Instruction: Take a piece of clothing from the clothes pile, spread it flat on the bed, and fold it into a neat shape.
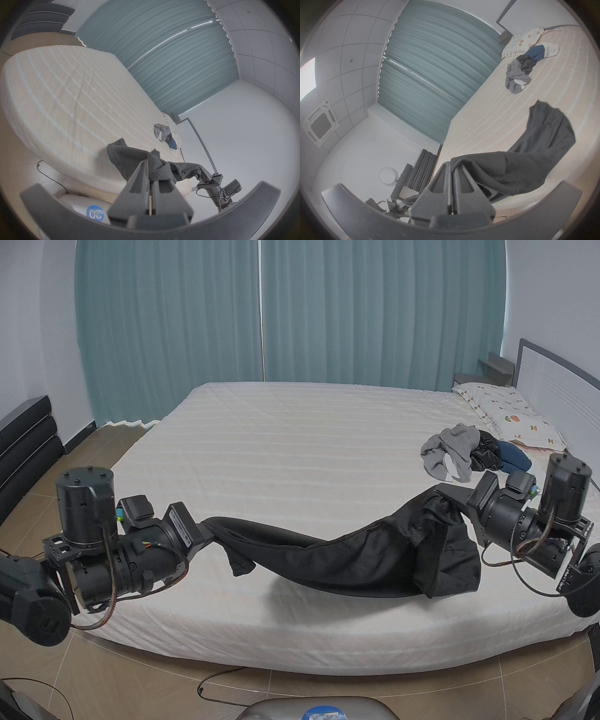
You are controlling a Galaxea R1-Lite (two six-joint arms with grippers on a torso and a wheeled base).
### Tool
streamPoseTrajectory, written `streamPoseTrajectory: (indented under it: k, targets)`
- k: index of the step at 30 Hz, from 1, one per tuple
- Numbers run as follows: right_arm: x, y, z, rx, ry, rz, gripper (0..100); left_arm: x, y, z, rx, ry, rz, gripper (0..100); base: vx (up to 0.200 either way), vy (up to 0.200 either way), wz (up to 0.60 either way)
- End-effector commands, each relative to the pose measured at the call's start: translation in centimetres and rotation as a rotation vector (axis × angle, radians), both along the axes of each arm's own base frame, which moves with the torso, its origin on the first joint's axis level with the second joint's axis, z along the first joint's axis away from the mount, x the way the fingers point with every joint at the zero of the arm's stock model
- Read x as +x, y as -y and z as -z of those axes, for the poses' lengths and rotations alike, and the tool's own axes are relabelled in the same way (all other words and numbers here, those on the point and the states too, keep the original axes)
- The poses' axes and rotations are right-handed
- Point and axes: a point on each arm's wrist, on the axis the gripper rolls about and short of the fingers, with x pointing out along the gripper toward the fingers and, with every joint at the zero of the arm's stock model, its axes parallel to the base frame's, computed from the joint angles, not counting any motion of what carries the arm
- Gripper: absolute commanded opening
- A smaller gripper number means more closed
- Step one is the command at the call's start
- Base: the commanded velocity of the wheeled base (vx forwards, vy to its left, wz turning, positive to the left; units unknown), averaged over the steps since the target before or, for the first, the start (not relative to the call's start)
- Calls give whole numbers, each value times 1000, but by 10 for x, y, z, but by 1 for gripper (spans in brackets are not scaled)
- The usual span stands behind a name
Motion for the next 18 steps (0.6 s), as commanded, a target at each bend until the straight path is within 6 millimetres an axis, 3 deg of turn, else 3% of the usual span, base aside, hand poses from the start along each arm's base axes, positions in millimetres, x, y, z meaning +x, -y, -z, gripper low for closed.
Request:
streamPoseTrajectory:
  k: [1,4,6,9,12,13,14,18]
  targets:
    - [-45,20,-49,45,128,0,0,-36,-18,-47,-55,128,-2,0,0,0,0]
    - [-57,26,-76,64,180,4,0,-41,-23,-64,-54,162,-13,0,0,0,0]
    - [-67,35,-115,91,254,30,0,-42,-30,-88,-39,205,-42,0,0,0,0]
    - [-72,41,-145,111,310,50,0,-41,-34,-108,-31,233,-71,0,0,0,0]
    - [-70,46,-190,128,376,69,0,-35,-37,-142,-32,261,-98,0,0,0,0]
    - [-70,46,-190,128,376,69,0,-35,-37,-142,-32,261,-98,0,0,0,0]
    - [-56,44,-201,122,368,85,0,-19,-35,-146,-22,241,-112,0,0,0,0]
    - [-12,35,-208,109,342,119,0,14,-28,-144,-6,212,-136,0,0,0,0]
